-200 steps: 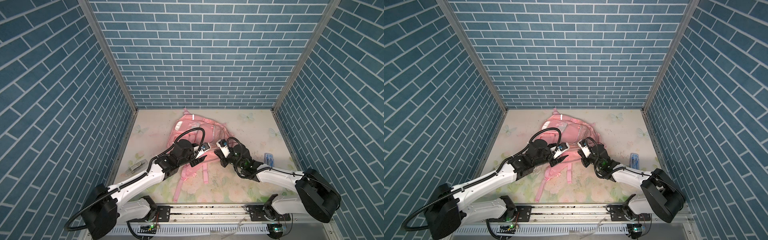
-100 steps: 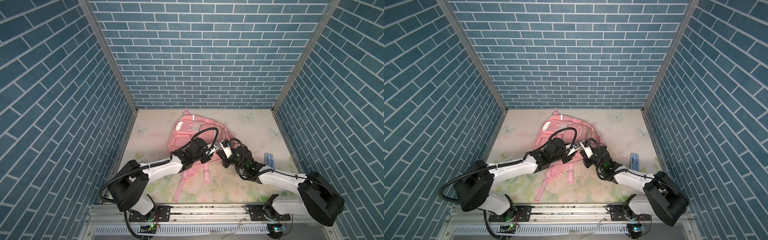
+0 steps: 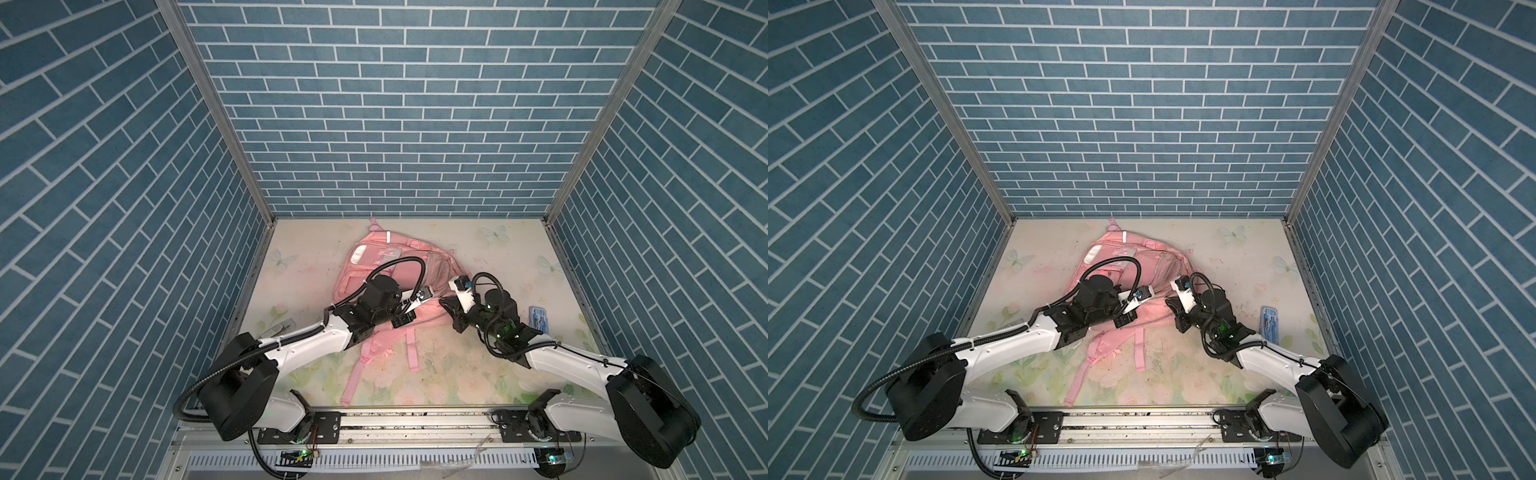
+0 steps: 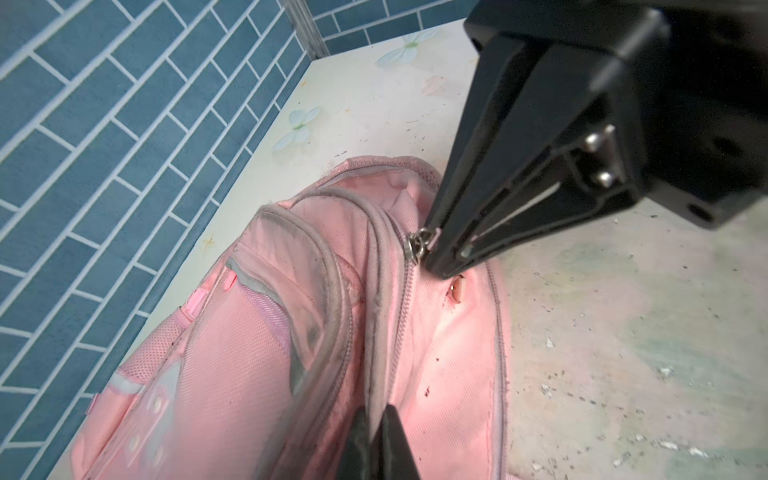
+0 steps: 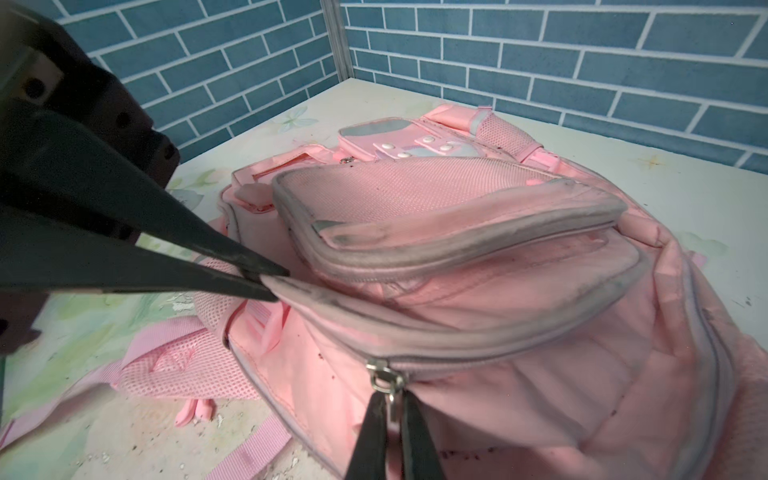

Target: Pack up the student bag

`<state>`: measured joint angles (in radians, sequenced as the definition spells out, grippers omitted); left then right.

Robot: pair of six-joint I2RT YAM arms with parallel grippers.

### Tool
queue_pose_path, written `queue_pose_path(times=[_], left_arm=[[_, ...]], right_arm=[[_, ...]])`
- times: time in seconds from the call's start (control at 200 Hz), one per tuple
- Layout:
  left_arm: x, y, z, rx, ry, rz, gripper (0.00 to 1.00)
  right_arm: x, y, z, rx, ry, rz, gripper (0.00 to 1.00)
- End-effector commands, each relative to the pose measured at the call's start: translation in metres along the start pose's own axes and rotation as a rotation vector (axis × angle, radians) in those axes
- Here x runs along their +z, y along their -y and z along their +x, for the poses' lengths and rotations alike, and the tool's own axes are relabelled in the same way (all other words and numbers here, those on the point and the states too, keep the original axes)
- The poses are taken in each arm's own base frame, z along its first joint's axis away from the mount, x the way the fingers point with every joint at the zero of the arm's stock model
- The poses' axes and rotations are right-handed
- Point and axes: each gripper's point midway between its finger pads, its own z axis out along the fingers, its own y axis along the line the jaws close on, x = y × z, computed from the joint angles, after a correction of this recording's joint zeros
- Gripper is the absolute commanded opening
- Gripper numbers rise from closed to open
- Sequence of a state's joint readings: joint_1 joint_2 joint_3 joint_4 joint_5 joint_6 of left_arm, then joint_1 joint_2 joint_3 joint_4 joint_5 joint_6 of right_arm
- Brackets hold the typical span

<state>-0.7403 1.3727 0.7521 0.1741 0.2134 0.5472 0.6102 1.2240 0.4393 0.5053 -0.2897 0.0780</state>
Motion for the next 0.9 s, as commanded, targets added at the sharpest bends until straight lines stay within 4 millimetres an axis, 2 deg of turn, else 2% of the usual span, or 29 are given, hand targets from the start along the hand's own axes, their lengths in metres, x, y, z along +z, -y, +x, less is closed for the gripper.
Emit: queue_pose_path(times=[0.0,0.12,0.18,0.33,0.425,0.515,0.585,0.685,0.805,0.895], left_arm=[[-0.026,-0.017,0.041,0.035,-0.114,-0.023,0.00],[-0.047,-0.033,0.064,0.051,-0.156,-0.032,0.00],[-0.054,-0.040,0.072,0.067,-0.175,-0.048,0.00],[-0.063,-0.065,0.083,0.079,-0.204,-0.106,0.00],[-0.066,-0.074,0.081,0.066,-0.199,-0.135,0.00],[-0.070,-0.068,0.072,0.043,-0.159,-0.122,0.00],[-0.074,-0.060,0.059,0.012,-0.113,-0.111,0.28],[-0.077,-0.042,0.033,0.018,-0.052,-0.116,0.46],[-0.070,-0.015,-0.003,0.010,0.031,-0.087,0.53],[-0.055,0.001,-0.019,-0.006,0.052,-0.044,0.54]], right_arm=[[-0.009,0.040,-0.010,0.011,0.016,0.122,0.00],[-0.010,0.054,-0.011,0.023,0.002,0.140,0.00],[-0.007,0.054,-0.011,0.016,-0.010,0.129,0.00],[0.006,0.025,-0.012,0.017,-0.035,-0.025,0.00],[0.012,0.003,-0.012,-0.017,-0.036,-0.067,0.00],[0.014,-0.009,-0.012,-0.016,-0.029,-0.092,0.00],[0.015,-0.012,-0.011,-0.017,-0.028,-0.091,0.00],[0.015,-0.016,-0.009,-0.023,-0.034,-0.096,0.00],[0.016,-0.022,-0.005,-0.018,-0.040,-0.118,0.00],[0.015,-0.023,-0.001,-0.012,-0.040,-0.120,0.00]])
